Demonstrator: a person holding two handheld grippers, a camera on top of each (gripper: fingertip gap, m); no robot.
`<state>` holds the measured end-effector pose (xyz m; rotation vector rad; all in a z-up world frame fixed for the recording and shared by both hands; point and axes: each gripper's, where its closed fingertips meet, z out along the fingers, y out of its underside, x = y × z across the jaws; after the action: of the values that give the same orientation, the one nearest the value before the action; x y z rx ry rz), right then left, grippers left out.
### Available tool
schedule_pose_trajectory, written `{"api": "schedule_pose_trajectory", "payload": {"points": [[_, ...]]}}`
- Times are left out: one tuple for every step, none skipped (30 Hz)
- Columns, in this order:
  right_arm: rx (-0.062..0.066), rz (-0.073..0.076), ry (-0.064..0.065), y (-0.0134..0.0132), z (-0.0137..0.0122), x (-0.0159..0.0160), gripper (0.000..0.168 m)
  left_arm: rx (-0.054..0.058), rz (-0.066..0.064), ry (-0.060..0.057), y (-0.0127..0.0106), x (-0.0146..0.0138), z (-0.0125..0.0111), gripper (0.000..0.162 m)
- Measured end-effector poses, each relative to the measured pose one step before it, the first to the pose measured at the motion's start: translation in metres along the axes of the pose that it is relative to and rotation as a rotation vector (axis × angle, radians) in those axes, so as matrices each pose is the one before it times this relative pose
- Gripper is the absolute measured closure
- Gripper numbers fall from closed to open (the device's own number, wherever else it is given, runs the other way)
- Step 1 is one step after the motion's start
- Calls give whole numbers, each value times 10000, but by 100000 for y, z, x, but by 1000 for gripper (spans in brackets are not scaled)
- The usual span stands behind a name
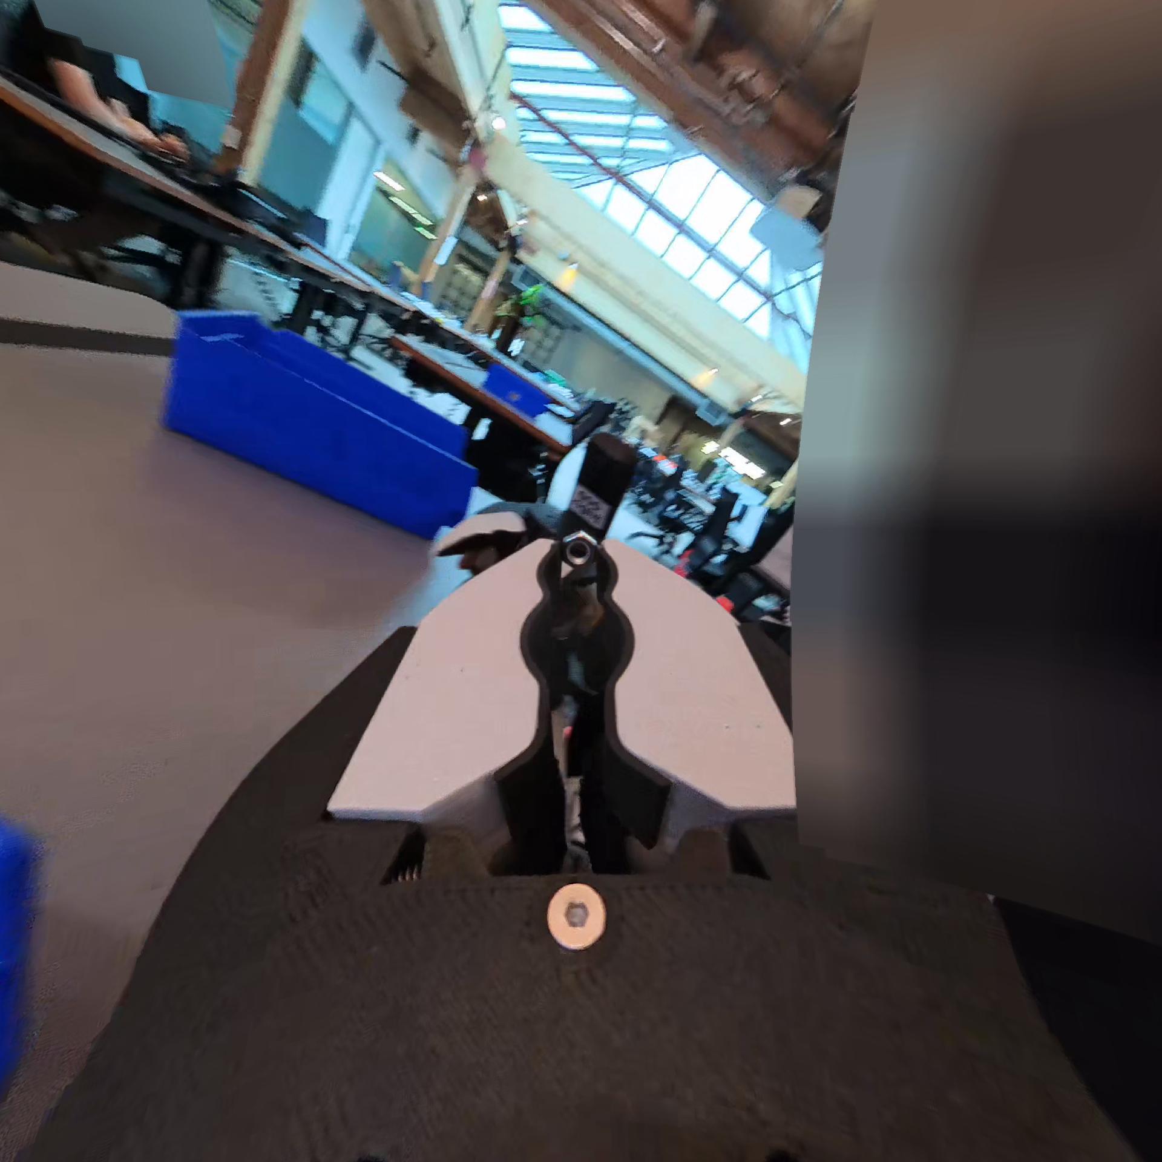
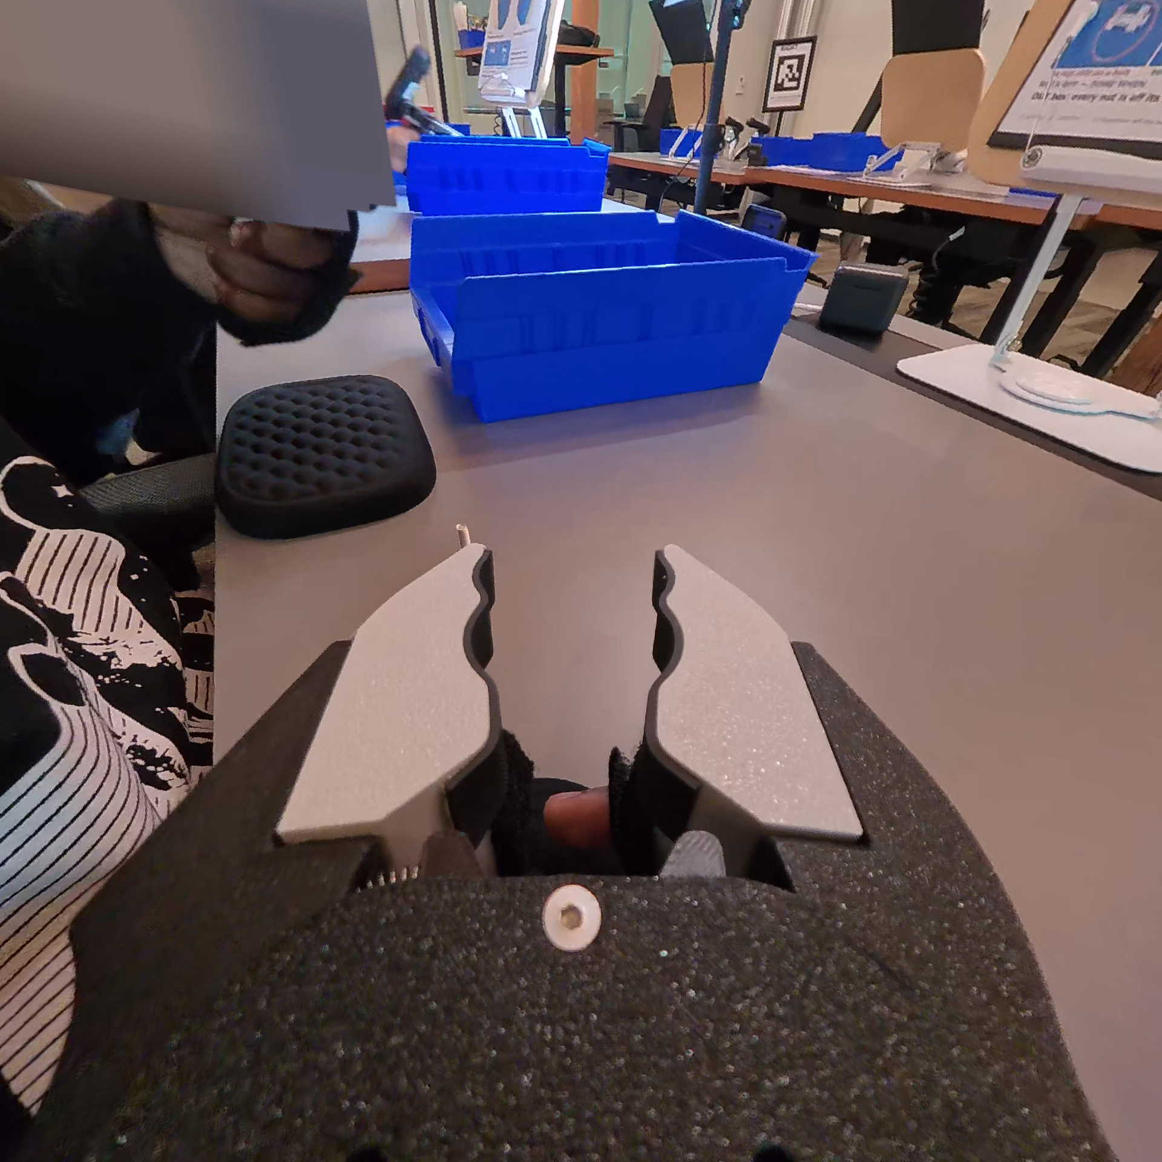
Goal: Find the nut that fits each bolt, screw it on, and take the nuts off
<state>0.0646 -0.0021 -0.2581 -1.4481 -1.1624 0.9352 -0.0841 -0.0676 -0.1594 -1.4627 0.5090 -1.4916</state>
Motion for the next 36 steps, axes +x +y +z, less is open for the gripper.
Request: {"api": "schedule_pose_trajectory", "payload": {"points": [[28, -85, -15, -34, -13, -95, 119, 153, -377, 390, 604, 421, 554, 152], [25, -77, -20, -43, -5, -100, 119, 108, -315, 385, 622, 347, 529, 152], [24, -71, -26, -33, -1, -102, 119, 148, -288, 295, 512, 142, 475, 151], [24, -72, -28, -42, -10, -91, 119, 151, -222, 273, 454, 37, 432, 151], [31, -77, -27, -52, -9, -106, 119, 125, -209, 240, 471, -118, 386, 151], [53, -92, -38, -78, -17, -125, 119, 71, -285, 167, 472, -301, 329, 152], [83, -121, -44, -135, -38, -154, 119, 141, -296, 164, 336, -340, 262, 152], [110, -158, -29, -175, -40, -166, 120, 168, -284, 183, 261, -300, 261, 152], [139, -212, -4, -242, -40, -171, 121, 120, -292, 141, 277, -320, 239, 152], [129, -293, 23, -269, -12, -195, 122, 75, -257, 114, 275, -311, 216, 152], [94, -388, 19, -270, 55, -269, 124, 40, -233, 85, 269, -299, 192, 152], [98, -438, -30, -340, 152, -409, 125, 17, -211, 44, 253, -307, 155, 152], [137, -409, -107, -466, 263, -559, 127, 6, -195, 23, 231, -308, 111, 152], [188, -328, -182, -596, 379, -673, 129, 16, -164, 31, 187, -266, 84, 152], [227, -252, -221, -694, 478, -711, 132, 17, -150, 19, 183, -248, 58, 152], [236, -218, -216, -756, 568, -665, 134, 15, -143, 55, 135, -165, 43, 152], [208, -224, -170, -717, 613, -566, 136, 30, -114, 93, 49, -30, 30, 152], [154, -248, -91, -633, 648, -406, 139, 35, -61, 60, -26, 7, 29, 152], [133, -255, -52, -571, 657, -319, 140, 6, 8, 5, -18, -15, 16, 152], [140, -231, -50, -535, 634, -260, 142, -12, 13, 6, 19, 1, 14, 152], [124, -173, -1, -462, 586, -138, 143, -33, -10, 13, 71, -13, 21, 152], [91, -103, 31, -341, 534, -7, 144, -36, -17, 11, 81, -16, 14, 152], [73, -23, -9, -224, 461, 0, 144, -10, -19, 4, 28, -28, -5, 152], [37, 62, -28, -81, 371, -5, 145, -1, -11, 6, 1, -14, 2, 151], [-11, 115, 0, 76, 278, 29, 145, -18, -14, 29, 24, 5, 9, 152], [-22, 82, 47, 126, 188, 79, 146, -30, -10, 27, 59, 10, 6, 152], [-5, 8, 62, 78, 136, 78, 147, -39, -11, 20, 66, -2, 23, 152], [9, -48, 4, 7, 113, -20, 149, -55, -10, 20, 93, 8, 23, 152], [-5, -62, -59, -15, 132, -109, 150, -48, -13, 14, 68, -6, 45, 152], [-17, -50, -42, -18, 126, -64, 150, -46, -6, 2, 59, -8, 32, 152], [1, -36, 5, -37, 109, -1, 151, -52, 4, 10, 79, 13, 38, 152], [15, -24, -4, -24, 70, 0, 152, -41, 14, 8, 64, 15, 27, 152], [1, -19, -30, -10, 50, -46, 155, -32, 14, -9, 53, 5, 14, 152], [-8, -15, -5, 10, 4, 4, 157, -24, 3, 7, 34, 9, 5, 152], [-9, -4, -6, 2, -6, 0, 157, -7, -2, 2, 13, 1, 4, 152], [-11, 10, -29, -8, -17, -21, 157, -13, 19, 0, 17, 5, 7, 151]]}}
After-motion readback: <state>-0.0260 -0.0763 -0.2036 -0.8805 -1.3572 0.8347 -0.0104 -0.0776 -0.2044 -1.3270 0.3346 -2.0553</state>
